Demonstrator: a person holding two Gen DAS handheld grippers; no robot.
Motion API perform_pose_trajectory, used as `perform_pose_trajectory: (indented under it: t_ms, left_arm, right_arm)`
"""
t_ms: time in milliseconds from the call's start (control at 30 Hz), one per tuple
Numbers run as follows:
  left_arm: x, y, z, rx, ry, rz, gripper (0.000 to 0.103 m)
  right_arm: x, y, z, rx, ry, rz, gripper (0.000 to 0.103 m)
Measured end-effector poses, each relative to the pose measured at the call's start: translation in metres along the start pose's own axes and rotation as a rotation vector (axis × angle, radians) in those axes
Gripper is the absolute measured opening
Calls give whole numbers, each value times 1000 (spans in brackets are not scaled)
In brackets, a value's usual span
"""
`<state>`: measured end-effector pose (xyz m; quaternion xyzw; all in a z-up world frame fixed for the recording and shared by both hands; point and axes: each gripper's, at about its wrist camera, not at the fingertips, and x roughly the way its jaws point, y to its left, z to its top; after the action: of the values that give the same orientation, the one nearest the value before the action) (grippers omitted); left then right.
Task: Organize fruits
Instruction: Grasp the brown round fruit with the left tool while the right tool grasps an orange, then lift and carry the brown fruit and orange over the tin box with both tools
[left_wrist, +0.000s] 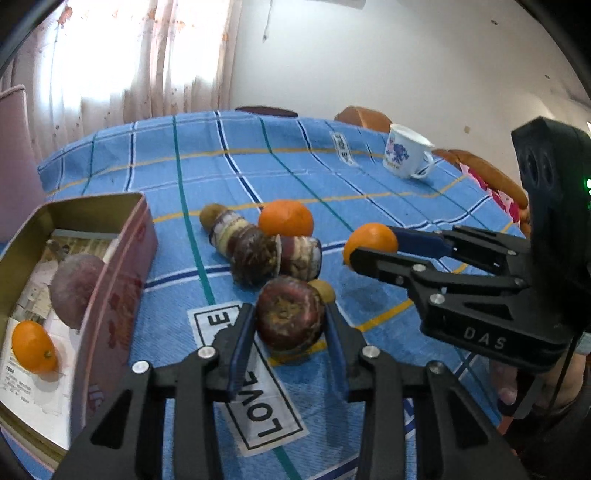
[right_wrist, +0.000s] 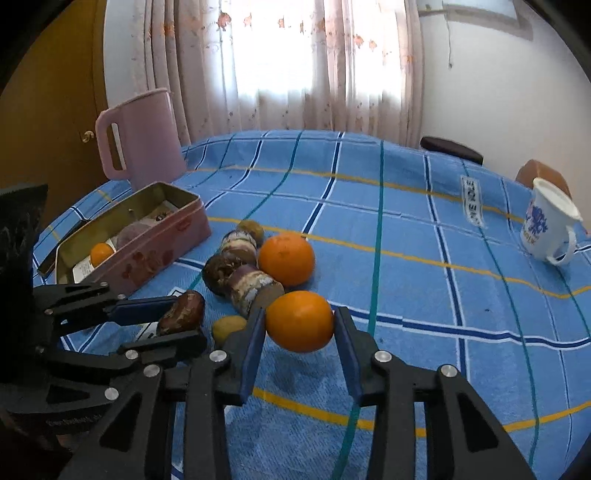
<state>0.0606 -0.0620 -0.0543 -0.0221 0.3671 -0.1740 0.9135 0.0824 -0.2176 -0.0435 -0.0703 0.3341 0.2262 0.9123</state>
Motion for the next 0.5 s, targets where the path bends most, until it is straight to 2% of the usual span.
perform_pose_trajectory:
  t_ms: [267,500]
  left_arm:
    - [-18,3,-2,-9,-103,31,39]
    - [-28,-1,-4,11,-162,65,39]
  right_arm:
    - [-13,-1,1,1,-75,10,40]
    - [-24,3,-1,-15,-142,1,40]
